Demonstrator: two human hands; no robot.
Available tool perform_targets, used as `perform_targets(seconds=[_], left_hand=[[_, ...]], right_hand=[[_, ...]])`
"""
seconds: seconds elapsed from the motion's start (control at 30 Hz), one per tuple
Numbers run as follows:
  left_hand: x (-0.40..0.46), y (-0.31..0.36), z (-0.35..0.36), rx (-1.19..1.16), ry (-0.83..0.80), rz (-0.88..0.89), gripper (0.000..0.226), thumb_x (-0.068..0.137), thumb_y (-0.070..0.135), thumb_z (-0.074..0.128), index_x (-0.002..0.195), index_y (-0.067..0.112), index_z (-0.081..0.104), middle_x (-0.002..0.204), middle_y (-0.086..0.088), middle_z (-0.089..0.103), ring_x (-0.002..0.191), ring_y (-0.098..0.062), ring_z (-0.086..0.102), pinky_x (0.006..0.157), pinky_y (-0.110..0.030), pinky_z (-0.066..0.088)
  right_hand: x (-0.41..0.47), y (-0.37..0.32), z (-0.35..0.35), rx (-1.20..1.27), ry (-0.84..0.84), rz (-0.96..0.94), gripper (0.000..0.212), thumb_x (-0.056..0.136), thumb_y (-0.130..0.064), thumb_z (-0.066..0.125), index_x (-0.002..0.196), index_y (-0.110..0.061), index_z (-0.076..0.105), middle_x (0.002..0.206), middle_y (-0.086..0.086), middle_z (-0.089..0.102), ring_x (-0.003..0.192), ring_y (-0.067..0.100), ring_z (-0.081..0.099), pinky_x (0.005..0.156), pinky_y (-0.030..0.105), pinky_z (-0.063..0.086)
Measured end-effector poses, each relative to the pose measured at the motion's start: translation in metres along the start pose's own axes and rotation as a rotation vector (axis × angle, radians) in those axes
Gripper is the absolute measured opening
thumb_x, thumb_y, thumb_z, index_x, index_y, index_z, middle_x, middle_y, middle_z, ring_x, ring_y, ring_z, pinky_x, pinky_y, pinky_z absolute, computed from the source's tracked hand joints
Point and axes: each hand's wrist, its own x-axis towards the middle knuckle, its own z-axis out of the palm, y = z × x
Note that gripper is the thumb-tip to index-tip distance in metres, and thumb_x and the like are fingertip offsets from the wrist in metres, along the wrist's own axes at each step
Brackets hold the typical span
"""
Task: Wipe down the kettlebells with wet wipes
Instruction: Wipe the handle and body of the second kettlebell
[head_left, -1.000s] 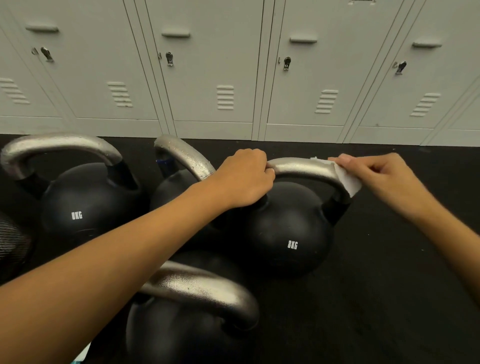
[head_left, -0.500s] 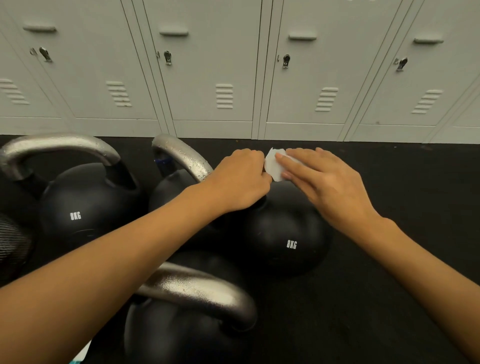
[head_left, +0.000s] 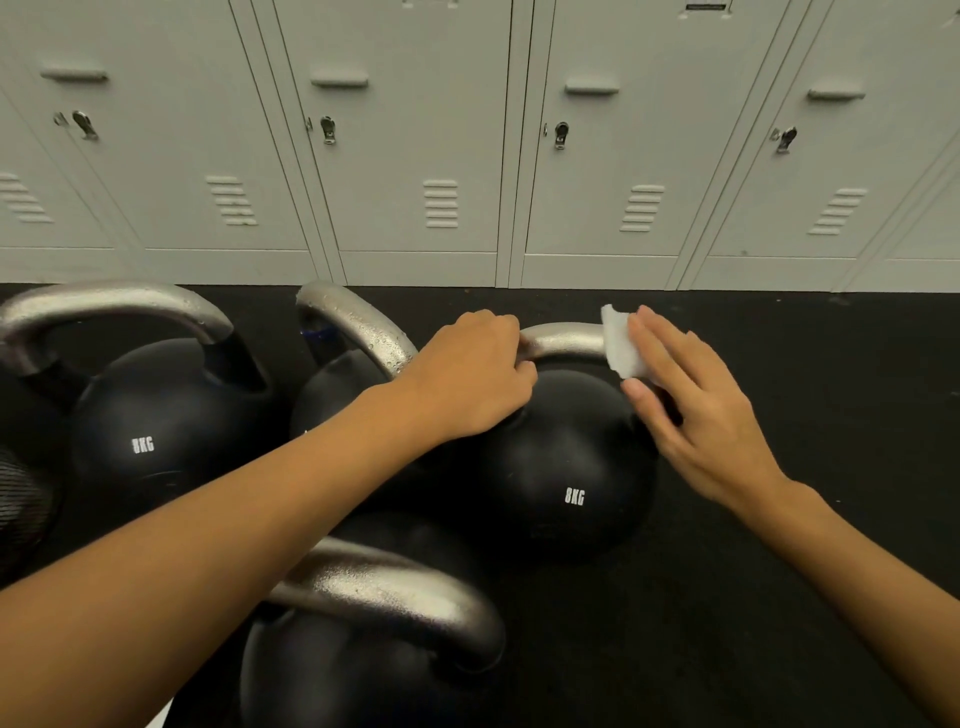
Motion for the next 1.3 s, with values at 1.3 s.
perform_targets(seconds=[1.3], left_hand=[[-0.001, 0.0, 0.003, 0.067, 0.006, 0.024, 0.033, 0.095, 0.033, 0.045, 0.117, 0.01, 0.054, 0.108, -0.008, 0.053, 0.1, -0.029, 0.053, 0.081, -0.034, 0.038]], right_hand=[[0.06, -0.022, -0.022, 0.212, -0.365, 0.753, 0.041, 0.104, -0.032, 0.026, 0.086, -0.012, 0.057, 0.085, 0.009, 0.058, 0.075, 0.022, 0.049, 0.067, 0.035, 0.035]])
